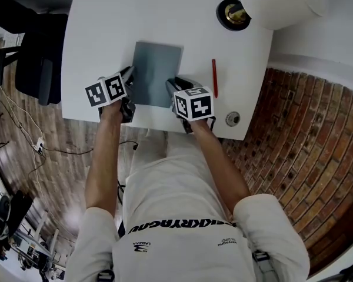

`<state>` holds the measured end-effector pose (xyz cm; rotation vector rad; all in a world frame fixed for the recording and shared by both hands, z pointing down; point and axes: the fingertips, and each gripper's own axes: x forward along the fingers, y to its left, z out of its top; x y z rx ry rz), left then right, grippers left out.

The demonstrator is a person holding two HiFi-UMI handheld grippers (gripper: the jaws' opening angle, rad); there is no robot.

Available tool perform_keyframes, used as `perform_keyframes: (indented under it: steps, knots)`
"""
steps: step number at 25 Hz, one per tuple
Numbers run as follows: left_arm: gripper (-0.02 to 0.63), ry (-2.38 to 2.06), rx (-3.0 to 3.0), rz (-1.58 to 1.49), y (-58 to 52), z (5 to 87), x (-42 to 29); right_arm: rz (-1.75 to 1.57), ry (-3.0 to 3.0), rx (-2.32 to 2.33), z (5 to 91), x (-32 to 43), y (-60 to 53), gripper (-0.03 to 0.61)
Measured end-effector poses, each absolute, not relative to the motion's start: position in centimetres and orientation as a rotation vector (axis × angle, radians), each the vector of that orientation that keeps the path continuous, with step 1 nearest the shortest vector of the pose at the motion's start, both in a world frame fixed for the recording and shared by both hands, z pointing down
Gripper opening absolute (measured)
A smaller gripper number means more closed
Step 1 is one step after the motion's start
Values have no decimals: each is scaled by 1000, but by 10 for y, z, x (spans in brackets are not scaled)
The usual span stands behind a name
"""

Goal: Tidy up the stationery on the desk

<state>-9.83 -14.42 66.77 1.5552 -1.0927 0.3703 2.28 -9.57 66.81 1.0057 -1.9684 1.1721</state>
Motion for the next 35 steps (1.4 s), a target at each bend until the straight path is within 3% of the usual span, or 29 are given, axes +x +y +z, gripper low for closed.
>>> perform_keyframes:
  steps: [11,16,24,35]
  knots:
    - [58,-1239,1626,401,-142,658,-103,1118,-1979,1094,660,36,-94,129]
    - [57,-1276,1691,396,-133,628,-99,1035,-1994,1171,640,61,-90,129]
    - [0,-1296,1804,358,-115,576,-85,925,-2004,1275,609,102,-91,129]
    - [-2,-1314,1998,266,-81,517,-57,787,-1961,1358,593,167,-93,126]
